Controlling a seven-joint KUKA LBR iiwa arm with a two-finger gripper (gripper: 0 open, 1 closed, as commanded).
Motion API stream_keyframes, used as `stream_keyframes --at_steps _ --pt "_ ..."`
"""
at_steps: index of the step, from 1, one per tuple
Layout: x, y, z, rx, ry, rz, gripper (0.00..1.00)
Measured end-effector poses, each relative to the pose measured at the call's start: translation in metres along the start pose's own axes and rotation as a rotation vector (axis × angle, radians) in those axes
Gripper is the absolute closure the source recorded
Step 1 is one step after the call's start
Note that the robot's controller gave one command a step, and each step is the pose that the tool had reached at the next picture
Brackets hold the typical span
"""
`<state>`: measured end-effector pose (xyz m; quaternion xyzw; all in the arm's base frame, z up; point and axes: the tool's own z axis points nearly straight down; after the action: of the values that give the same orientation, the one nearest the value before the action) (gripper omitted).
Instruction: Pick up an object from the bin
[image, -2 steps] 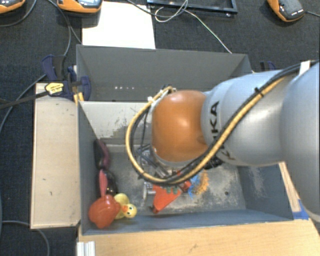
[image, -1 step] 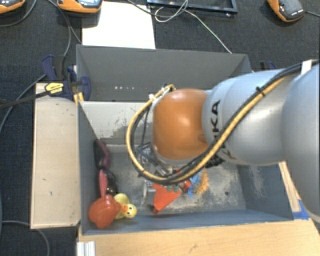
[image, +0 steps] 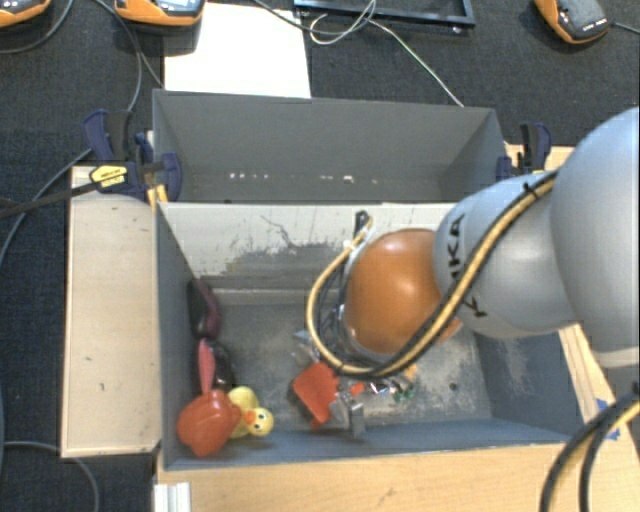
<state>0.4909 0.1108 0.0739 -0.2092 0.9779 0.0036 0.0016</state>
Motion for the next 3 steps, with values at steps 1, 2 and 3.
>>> stream_keyframes --at_steps 1,2,3 --pt "0.008 -0.004 -0.087 0.006 0.001 0.154 0.0" --pt "-0.001 0.0 0.0 -0.001 -0.004 0.003 0.0" --pt "-0.007 -0.019 0.003 0.006 -0.006 -0.298 0.0"
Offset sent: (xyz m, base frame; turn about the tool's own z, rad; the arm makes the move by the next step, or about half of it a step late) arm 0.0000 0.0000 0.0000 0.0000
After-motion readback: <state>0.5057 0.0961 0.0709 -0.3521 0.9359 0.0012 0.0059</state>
